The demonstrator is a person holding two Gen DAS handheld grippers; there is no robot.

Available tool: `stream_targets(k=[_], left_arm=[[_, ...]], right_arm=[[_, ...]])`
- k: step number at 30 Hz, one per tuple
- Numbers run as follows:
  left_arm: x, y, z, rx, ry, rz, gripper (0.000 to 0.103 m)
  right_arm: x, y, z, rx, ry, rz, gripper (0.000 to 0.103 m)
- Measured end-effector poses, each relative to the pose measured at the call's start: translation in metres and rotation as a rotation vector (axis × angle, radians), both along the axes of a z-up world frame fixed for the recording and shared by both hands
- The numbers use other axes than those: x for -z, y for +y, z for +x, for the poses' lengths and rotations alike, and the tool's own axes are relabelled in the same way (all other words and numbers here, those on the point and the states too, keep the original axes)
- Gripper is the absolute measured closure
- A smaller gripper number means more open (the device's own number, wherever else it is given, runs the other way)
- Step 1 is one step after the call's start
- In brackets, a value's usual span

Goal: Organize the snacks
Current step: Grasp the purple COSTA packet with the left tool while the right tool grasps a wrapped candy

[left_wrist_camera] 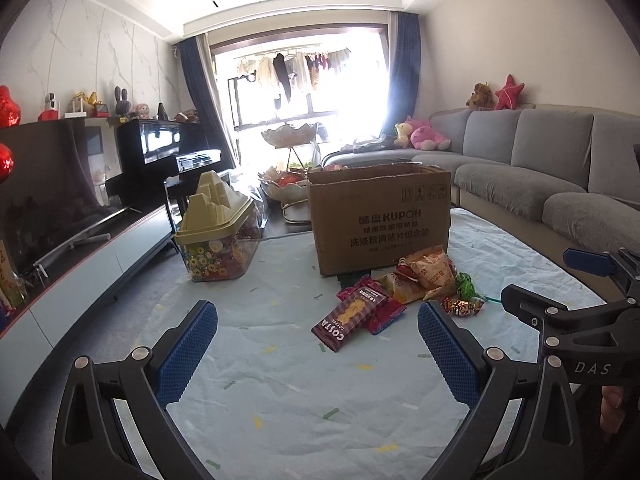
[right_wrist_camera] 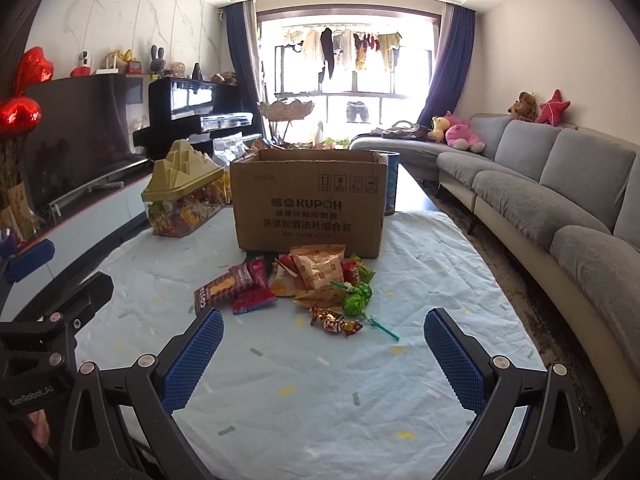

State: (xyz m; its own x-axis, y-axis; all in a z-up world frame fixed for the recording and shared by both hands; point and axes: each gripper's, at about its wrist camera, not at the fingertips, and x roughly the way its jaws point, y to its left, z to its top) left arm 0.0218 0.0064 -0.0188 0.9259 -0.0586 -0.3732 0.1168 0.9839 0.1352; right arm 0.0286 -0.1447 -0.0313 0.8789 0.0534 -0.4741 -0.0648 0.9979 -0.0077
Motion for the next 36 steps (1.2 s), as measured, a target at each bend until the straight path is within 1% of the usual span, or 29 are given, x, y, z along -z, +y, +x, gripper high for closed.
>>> stream_targets(k=[2,5,10,12,15,17,21,25,29,30,31,34,36], left_arm=[[0.005,0.0,0.009,0.005,0.004,0.014,0.004],[0.012,-0.002,0.022,0.018,0.022,0.035,0.006],[0.029,-0.004,0.05,0.04,0.087,0.067,0.01],[0.036,-0.005,0.061,0.045,0.114,0.068,0.013],[0.045,-0.006,0.078,0.063,0.155,0.059,0.016],[0.051,-0.009,0.09,0.082,0.185,0.066,0.02],[0.059,-0.012,0.11,0.12,0.229,0.069,0.024],[0.066,-0.012,0.131,0.16,0.295,0.035,0.03],[0.072,-0.012,0.149,0.18,0.351,0.005,0.034],[0.072,-0.013,0.152,0.185,0.359,-0.001,0.034],[0.073,-0.013,0.154,0.187,0.364,-0.001,0.035],[0.076,-0.017,0.162,0.199,0.383,0.008,0.037],[0.078,-0.017,0.166,0.215,0.405,-0.001,0.038]], right_arm=[[0.005,0.002,0.01,-0.007,0.02,-0.009,0.004],[0.013,0.005,0.022,-0.003,0.041,-0.049,0.006],[0.027,0.011,0.043,0.002,0.073,-0.138,0.011],[0.032,0.011,0.052,-0.003,0.098,-0.152,0.013],[0.041,0.012,0.063,-0.026,0.139,-0.147,0.017],[0.046,0.012,0.071,-0.036,0.159,-0.15,0.02],[0.054,0.01,0.088,-0.04,0.201,-0.149,0.028],[0.061,0.006,0.102,-0.049,0.249,-0.13,0.036],[0.068,0.004,0.114,-0.065,0.309,-0.096,0.042],[0.07,0.004,0.117,-0.071,0.322,-0.089,0.046],[0.071,0.005,0.118,-0.079,0.331,-0.086,0.049],[0.072,0.006,0.121,-0.091,0.336,-0.092,0.051],[0.074,0.006,0.123,-0.096,0.347,-0.088,0.054]])
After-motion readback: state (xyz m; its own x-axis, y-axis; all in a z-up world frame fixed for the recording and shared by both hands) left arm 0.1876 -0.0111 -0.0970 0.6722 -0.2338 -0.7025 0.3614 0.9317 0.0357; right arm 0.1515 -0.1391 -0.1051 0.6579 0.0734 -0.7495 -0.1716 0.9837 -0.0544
